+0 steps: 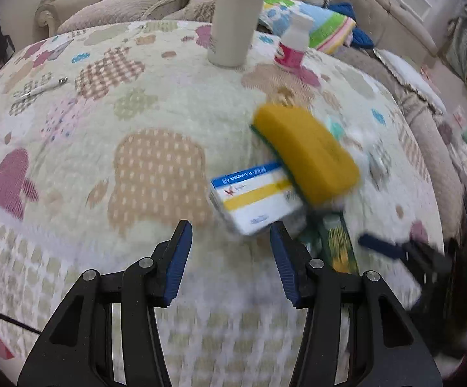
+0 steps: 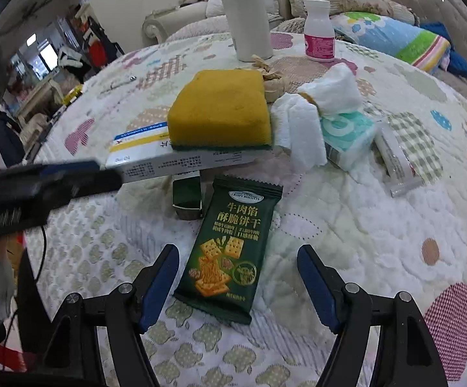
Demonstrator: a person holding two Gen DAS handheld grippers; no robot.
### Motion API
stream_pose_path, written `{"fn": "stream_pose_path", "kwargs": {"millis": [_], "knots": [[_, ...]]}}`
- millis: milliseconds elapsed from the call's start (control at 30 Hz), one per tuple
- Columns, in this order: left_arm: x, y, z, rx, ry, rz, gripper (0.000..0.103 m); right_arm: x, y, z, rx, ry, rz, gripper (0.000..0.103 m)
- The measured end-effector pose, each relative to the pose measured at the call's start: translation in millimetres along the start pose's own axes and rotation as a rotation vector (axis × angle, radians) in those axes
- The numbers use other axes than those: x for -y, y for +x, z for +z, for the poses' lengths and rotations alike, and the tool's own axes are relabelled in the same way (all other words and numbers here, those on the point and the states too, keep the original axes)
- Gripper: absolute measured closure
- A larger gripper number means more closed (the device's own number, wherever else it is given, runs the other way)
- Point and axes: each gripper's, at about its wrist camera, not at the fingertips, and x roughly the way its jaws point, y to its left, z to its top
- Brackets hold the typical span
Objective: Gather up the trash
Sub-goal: 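Grasp the green cracker packet with the right gripper while the left grasps the green medicine box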
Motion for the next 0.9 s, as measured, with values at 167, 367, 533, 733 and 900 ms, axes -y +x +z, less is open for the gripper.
{"fn": "stream_pose_path", "kwargs": {"millis": [167,367,533,733,900], "knots": [[-12.4,25.1,32.5,-0.004,-0.053,0.002,0.055,1.8,1.2,0.1,0.040,-0.036,-0.059,0.046],[-15.6,6.2,14.0,-0.014,-0.079,-0.098,0.054,33.0,-13.2,-11.2,0.050,-0.002,-0.090,0.062],[-2.7,5.4,-5.0,-0.049,-0.057,-0.120,0.054,53.2,-21.5,-16.2,0.061,0.061,-0.058,0.063],[31.5,28.2,-2.9,-0.078,-0.008,-0.106,0.054,51.8,-21.7,-15.1,0.060,0.080,-0.037,0.057],[40.0,43.5,7.0,-0.074,-0.021,-0.069,0.054,51.1,-21.9,-16.2,0.057,0.079,-0.035,0.056]]}}
